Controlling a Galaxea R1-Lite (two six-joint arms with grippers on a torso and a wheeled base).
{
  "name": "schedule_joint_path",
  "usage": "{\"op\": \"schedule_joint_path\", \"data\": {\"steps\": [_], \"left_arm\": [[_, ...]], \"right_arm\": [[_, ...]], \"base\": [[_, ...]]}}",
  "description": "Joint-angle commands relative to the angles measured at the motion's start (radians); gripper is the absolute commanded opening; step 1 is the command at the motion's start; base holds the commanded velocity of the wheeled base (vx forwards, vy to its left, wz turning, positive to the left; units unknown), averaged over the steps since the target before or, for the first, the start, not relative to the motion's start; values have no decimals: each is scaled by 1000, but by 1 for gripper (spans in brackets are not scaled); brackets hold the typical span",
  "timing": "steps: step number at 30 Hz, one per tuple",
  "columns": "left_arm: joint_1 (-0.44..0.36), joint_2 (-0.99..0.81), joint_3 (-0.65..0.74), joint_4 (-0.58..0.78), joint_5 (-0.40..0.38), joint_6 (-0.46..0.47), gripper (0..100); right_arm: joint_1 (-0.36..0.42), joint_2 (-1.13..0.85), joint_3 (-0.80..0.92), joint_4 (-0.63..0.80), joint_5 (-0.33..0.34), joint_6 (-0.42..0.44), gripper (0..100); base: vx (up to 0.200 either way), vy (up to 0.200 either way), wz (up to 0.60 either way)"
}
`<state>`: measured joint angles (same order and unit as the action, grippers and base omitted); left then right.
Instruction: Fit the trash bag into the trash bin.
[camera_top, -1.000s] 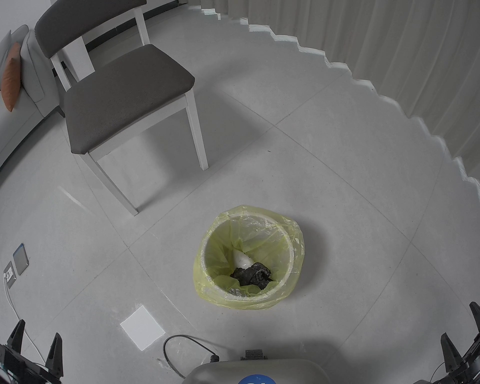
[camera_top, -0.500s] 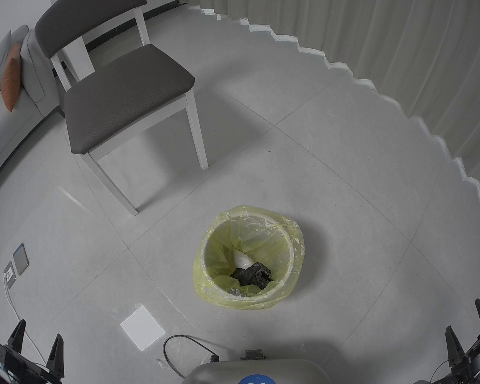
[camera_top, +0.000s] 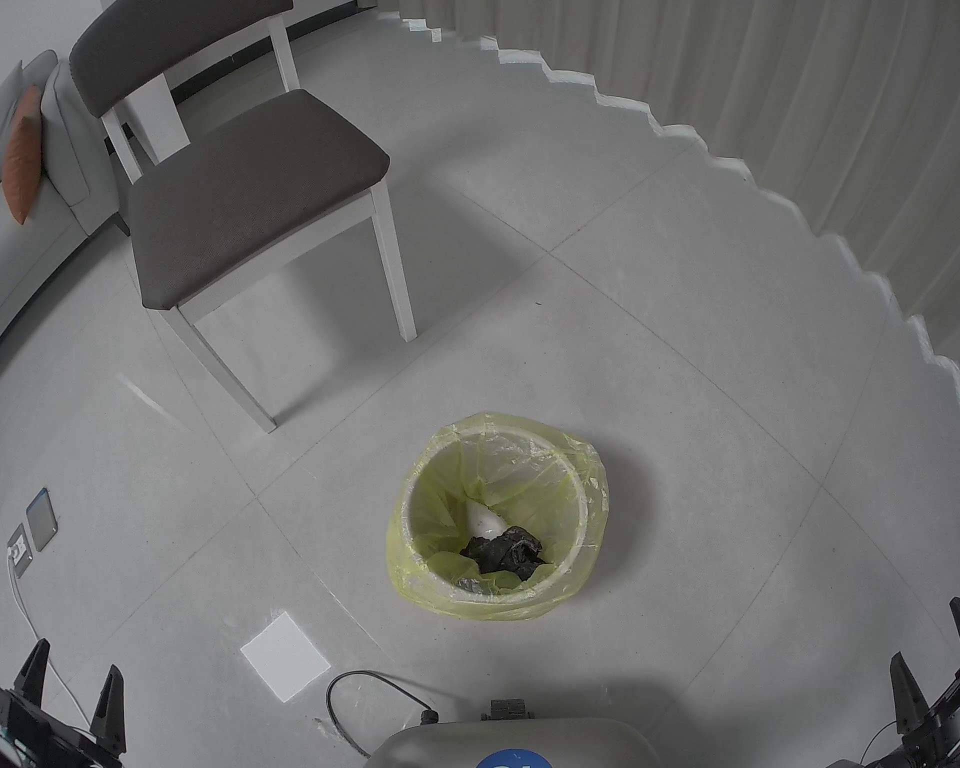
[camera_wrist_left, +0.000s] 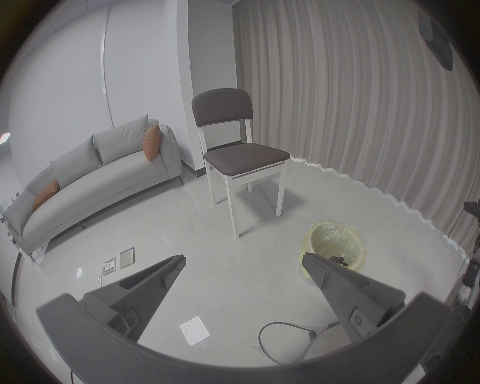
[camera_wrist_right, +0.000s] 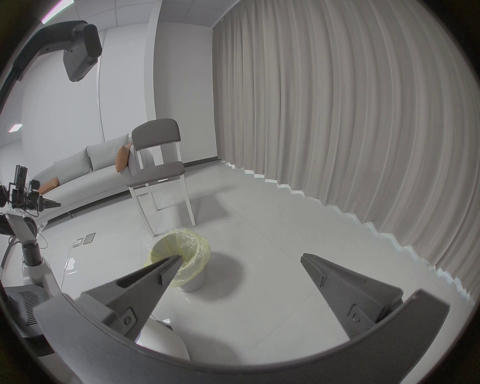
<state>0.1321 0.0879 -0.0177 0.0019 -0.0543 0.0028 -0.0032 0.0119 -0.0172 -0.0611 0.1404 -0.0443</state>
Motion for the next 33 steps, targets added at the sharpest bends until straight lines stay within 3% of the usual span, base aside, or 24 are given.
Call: {"op": "schedule_joint_path", "data": {"steps": [1,5,33], "left_arm": [[0,4,18,0,2,-4,100],[0,6,18,1,2,-7,100],[0,6,18,1,4,-10,100]], "right_arm": [[0,-12,14,0,1,-2,100],[0,-12,14,-2,1,-6,100],[0,-12,14,-3,7,-66,100]], "base": [[200,0,0],[200,0,0],[0,0,0]]}}
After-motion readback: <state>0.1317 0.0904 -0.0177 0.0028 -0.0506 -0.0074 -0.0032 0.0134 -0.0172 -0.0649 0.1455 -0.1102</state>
